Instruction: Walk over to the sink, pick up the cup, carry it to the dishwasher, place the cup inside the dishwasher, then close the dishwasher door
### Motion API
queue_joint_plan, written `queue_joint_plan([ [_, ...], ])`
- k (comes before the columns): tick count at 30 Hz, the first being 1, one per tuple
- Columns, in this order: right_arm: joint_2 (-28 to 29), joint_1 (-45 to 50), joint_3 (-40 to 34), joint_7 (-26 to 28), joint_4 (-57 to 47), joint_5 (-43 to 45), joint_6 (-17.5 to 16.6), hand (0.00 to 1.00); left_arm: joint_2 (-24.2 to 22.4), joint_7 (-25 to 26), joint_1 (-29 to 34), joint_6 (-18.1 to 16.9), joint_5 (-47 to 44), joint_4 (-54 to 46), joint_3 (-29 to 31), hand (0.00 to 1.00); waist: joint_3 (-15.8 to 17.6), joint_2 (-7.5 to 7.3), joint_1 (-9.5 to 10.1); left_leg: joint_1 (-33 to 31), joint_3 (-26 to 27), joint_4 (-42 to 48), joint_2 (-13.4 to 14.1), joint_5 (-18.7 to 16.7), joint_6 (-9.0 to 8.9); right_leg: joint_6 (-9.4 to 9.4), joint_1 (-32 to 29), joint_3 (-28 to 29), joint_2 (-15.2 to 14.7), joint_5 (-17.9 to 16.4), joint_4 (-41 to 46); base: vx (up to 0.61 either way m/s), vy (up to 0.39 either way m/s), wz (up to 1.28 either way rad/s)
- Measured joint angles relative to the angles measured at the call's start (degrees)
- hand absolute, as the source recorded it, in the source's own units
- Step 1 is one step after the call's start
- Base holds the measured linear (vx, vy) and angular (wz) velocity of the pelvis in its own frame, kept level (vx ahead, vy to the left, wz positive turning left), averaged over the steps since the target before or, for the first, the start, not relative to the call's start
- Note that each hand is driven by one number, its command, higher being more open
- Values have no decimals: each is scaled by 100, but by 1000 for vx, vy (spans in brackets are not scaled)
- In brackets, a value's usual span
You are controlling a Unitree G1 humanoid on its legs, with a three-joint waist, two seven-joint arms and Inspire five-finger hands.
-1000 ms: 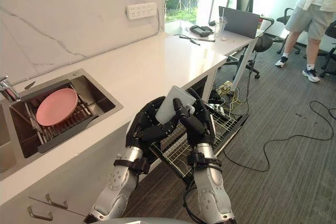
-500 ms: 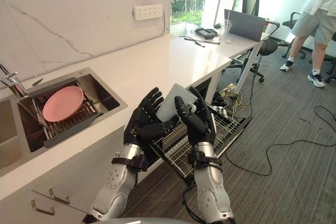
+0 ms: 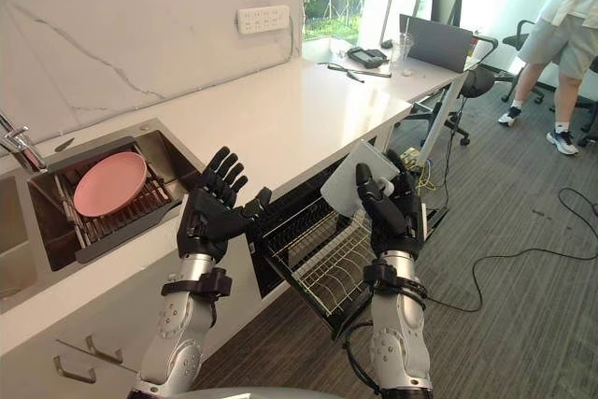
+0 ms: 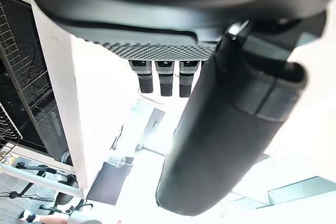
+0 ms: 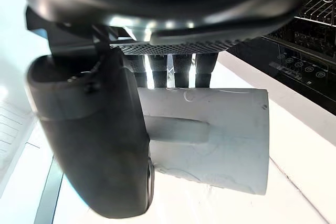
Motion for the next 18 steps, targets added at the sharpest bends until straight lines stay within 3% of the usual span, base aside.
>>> queue_joint_plan([
  [9,-3,307,-345,98,0,-488,5,30,19,-652,668,27,-61,129,78,90,115,6,2,-22,-51,0,-3,0,-1,1,20,-56,-7,-1,-7,0,-4,2],
  [18,-19,584,-569,186,233,-757,31,30,165,-1094,1086,252,-47,1366,194,90,209,31,-9,-21,-100,-1,-7,1,0,3,52,-119,-14,-4,-11,-3,-3,2],
])
